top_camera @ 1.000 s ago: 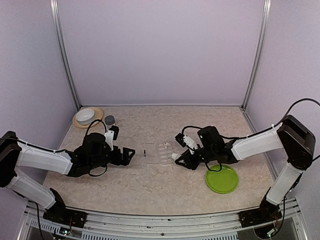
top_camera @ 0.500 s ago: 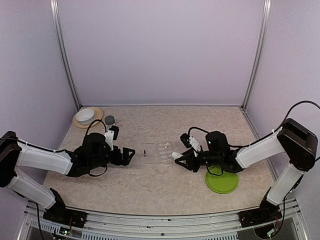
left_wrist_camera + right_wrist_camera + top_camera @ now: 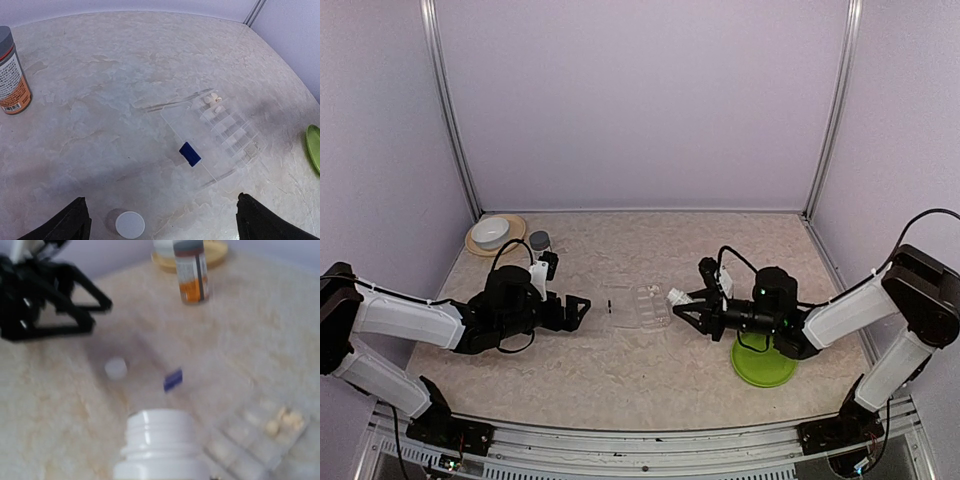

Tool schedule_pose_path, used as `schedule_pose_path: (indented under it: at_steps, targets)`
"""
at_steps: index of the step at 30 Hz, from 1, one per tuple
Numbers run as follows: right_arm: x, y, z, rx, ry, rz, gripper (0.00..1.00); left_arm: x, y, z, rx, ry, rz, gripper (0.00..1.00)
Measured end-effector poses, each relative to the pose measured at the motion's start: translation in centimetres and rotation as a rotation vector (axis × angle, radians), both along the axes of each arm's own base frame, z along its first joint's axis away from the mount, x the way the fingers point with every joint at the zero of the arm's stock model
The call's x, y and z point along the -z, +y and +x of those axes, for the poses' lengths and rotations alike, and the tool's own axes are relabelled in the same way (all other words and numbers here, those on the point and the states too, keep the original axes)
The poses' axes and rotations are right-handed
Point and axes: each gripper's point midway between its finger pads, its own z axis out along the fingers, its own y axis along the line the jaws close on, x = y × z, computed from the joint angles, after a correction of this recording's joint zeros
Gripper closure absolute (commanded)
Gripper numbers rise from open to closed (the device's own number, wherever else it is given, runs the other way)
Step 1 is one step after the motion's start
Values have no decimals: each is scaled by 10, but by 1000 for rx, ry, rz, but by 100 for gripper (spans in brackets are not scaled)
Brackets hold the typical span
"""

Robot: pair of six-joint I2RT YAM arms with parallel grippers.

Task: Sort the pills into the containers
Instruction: Pick up the lid of the pill bottle from the center of the board.

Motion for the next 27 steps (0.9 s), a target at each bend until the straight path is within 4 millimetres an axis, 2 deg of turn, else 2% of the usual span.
schedule_pose_path:
  at_steps: [8,16,21,24,27]
  targets:
    - [-52,-4,-8,-17,-143,141,100,0,0,0,2,1,-1,1]
    - [-110,-22,-30,-35,-312,303,100,1,-1,-1,8,5,-2,1]
    - [-149,-44,-50,-21,-446,435,100,6,-4,-2,23,18,1,1]
    - [-162,-51,-57,-21,-494,480,100,11,-4,-3,26,30,8,1]
    - [-165,-52,-58,-22,-507,494,100,19,-3,-4,25,52,28,1]
